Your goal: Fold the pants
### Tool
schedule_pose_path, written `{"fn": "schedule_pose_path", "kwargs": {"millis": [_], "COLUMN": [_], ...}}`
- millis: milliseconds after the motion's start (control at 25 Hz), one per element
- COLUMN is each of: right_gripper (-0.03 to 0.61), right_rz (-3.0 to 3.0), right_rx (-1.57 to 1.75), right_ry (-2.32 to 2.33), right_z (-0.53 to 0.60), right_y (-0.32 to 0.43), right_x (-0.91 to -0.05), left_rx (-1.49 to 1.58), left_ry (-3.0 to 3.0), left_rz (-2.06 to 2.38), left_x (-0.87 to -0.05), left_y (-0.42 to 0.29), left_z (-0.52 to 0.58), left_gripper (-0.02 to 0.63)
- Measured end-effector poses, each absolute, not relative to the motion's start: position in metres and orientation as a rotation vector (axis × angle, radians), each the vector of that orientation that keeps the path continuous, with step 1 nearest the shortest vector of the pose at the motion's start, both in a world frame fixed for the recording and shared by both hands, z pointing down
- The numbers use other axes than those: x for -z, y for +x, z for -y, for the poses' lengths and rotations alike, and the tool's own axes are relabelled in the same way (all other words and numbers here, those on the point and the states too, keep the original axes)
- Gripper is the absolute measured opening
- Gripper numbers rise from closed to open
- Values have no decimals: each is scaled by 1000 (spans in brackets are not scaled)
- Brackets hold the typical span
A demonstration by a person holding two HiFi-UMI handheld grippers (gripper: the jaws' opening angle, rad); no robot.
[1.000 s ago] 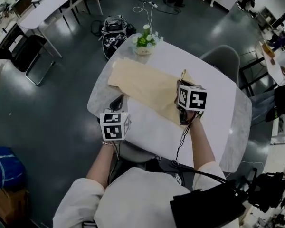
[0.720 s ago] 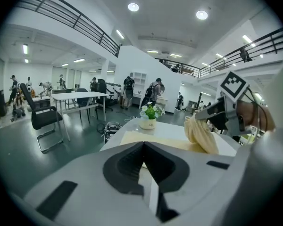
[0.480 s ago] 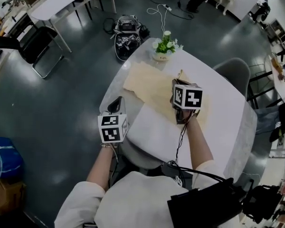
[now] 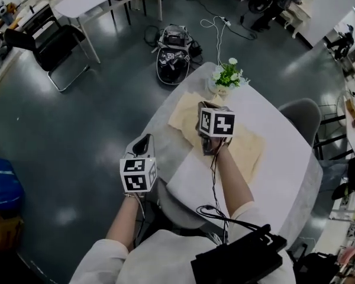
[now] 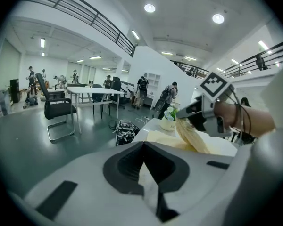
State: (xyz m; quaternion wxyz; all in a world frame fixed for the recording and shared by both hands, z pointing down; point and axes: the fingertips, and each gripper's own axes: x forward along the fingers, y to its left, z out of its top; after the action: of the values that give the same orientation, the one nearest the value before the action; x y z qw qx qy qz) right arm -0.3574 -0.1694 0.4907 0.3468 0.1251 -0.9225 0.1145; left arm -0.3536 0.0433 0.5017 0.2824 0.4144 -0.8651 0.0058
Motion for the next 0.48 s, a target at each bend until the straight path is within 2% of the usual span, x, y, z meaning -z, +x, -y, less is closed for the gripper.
{"fn": "schedule_pose_path", "kwargs": {"millis": [40, 80, 120, 160, 480], "right_gripper": [31, 89, 200, 253, 198], "right_rz": [2412, 2425, 2431, 2431, 2413], "right_rx": [-356, -421, -480, -521, -477], "right_ry": [307, 290, 275, 267, 317], "right_z": [162, 155, 149, 144, 164], "right_y": [-372, -384, -392, -395, -337], "right_x": [-500, -510, -519, -526, -547], "left_rx": [-12, -12, -14, -15, -20], "left_ry": [1102, 1094, 1086, 1080, 1105], "left_rz": [2309, 2298, 2288, 2280, 2231], "left_x": [-508, -514, -521, -527, -550], "left_y": [-355, -356, -356, -355, -334], "left_z": [-47, -51, -54, -55, -29], "left_gripper": [5, 5, 5, 5, 5]}}
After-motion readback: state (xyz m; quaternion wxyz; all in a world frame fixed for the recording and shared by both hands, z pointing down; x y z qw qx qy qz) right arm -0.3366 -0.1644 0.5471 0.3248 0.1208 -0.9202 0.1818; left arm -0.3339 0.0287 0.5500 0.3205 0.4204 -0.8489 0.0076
